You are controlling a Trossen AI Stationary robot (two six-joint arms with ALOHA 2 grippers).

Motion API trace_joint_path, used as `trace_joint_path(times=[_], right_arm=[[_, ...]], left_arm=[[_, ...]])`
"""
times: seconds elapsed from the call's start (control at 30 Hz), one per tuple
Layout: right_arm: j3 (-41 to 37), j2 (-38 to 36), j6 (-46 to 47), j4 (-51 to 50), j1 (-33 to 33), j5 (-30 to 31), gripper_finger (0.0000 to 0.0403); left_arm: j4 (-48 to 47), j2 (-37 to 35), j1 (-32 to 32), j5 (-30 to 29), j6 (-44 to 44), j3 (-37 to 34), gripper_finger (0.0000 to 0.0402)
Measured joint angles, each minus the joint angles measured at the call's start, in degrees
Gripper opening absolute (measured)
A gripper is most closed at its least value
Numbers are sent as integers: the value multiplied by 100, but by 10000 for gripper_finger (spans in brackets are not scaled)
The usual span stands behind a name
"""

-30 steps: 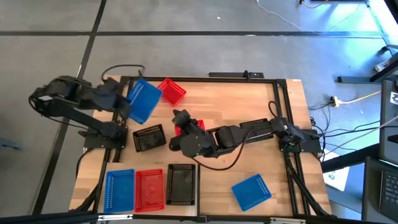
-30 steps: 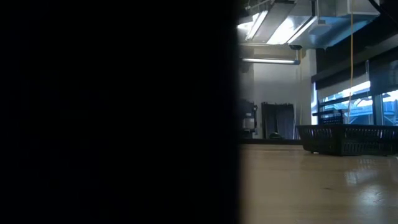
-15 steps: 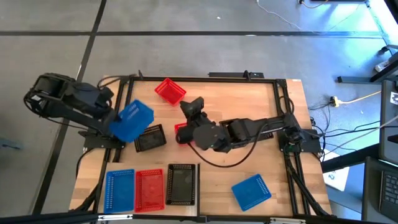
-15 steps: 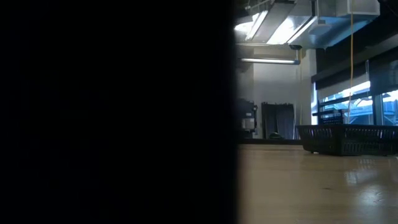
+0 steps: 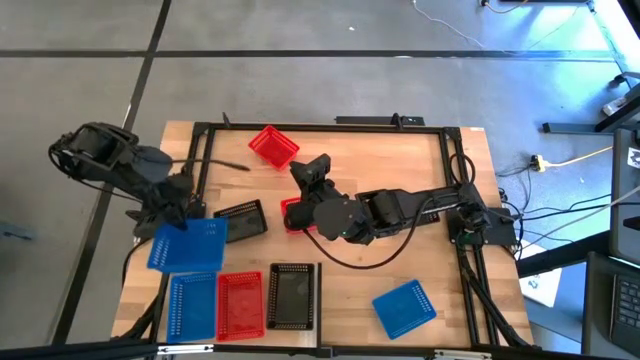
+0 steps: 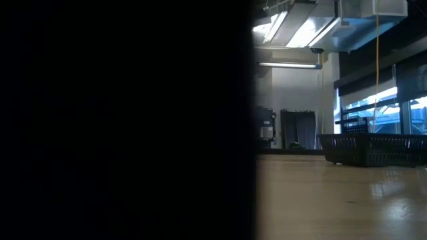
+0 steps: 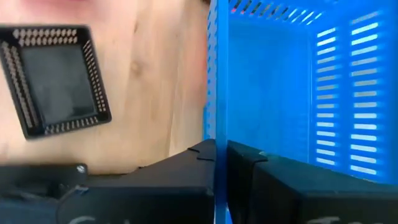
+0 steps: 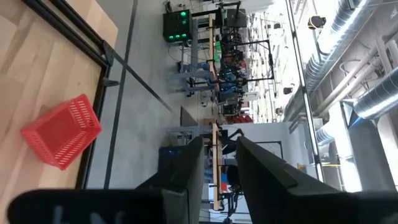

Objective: Stack baskets on shelf by color
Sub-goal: Stack the left blue bin on top of the other blue bin on the shelf

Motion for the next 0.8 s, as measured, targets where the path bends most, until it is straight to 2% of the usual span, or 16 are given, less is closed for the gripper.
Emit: trace_joint_path(times=[0.23,0.4,0.53,0.7,0.8], right_arm=[[0,0,177,0,-27,-2,99],[0,0,301,0,-83,0,99],[-2,0,301,1,-122,0,99],[-2,0,573,27,-137,0,99],[-2,0,581,35,-150,-1,99]], left_arm=[[-113,392,-466,8,1310,0,0],[-106,552,-608,-70,1548,0,0],[-108,561,-635,-680,832,0,0],[-111,556,-630,-2054,-13,0,0],[-109,527,-630,-1957,-133,0,0]])
